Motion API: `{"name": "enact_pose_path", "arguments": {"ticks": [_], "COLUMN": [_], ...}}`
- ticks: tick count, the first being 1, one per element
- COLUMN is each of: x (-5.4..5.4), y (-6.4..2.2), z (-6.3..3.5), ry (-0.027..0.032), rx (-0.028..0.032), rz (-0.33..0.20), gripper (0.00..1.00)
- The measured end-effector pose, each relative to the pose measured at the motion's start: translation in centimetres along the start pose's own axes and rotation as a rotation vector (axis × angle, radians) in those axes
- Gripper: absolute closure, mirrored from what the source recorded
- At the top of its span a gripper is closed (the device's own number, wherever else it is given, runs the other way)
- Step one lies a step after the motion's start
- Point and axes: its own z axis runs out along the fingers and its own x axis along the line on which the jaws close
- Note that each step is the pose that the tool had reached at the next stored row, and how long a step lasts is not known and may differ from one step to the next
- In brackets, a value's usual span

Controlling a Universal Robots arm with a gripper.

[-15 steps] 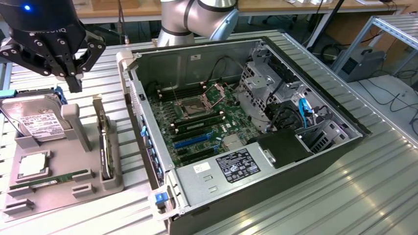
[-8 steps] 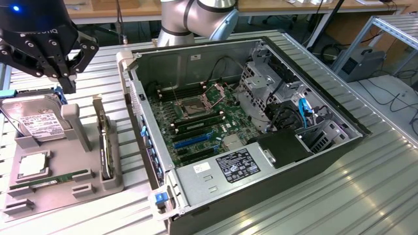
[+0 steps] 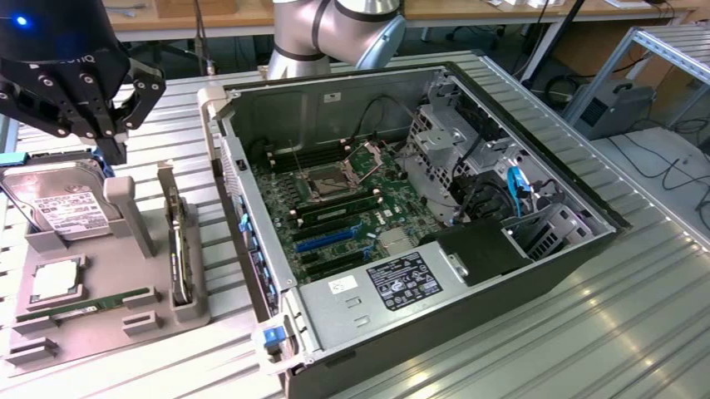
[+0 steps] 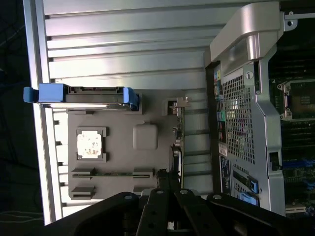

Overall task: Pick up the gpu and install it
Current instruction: 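Reach for the gpu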

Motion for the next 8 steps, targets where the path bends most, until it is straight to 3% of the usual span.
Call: {"name": "enact_pose_path", "arguments": {"ticks": [8], "x": [-0.04], "y": [-0.56], "z": [-0.01], "ry": [-0.0001], "rx": [-0.0001], "rz": [0.0], "gripper": [0.89]}}
